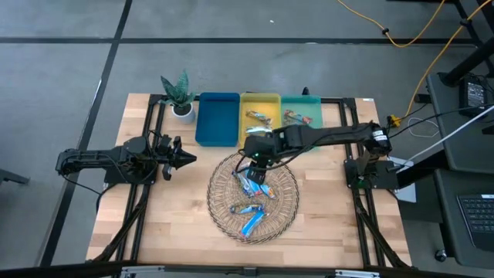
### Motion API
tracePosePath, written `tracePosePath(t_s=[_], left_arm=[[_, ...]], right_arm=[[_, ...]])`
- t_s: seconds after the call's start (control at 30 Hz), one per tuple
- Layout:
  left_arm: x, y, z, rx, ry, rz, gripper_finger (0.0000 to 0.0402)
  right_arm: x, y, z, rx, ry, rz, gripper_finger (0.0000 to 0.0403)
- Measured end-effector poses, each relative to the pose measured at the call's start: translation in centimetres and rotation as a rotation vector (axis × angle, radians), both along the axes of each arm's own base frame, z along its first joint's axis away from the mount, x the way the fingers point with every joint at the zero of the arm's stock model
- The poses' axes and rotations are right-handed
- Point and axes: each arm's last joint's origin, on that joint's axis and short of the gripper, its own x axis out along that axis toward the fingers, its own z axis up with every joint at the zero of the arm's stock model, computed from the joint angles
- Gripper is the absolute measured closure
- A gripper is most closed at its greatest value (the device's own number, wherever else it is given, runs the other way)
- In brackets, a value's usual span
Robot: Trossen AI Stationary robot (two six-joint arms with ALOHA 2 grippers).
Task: Pick and place Granola Bars by type
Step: Put the granola bar into the green bin
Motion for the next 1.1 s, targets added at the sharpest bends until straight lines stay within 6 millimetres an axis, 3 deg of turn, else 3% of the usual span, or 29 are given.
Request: tracePosePath(t_s=[0.23, 0.5, 0.87, 1.1], left_arm=[[0.0, 0.0, 0.0, 0.000, 0.000, 0.000, 0.0370], [0.0, 0.0, 0.0, 0.000, 0.000, 0.000, 0.0370], [0.0, 0.0, 0.0, 0.000, 0.000, 0.000, 0.0370], [0.0, 0.0, 0.0, 0.000, 0.000, 0.000, 0.0370]], right_arm=[[0.8, 0.1, -4.7, 0.076, -0.049, -0.026, 0.0207], [1.0, -0.1, -7.0, 0.081, -0.102, -0.044, 0.0201], [0.7, -1.8, -9.6, 0.054, -0.129, -0.162, 0.0073], [1.5, -2.3, -13.1, 0.070, -0.064, -0.218, 0.0057]])
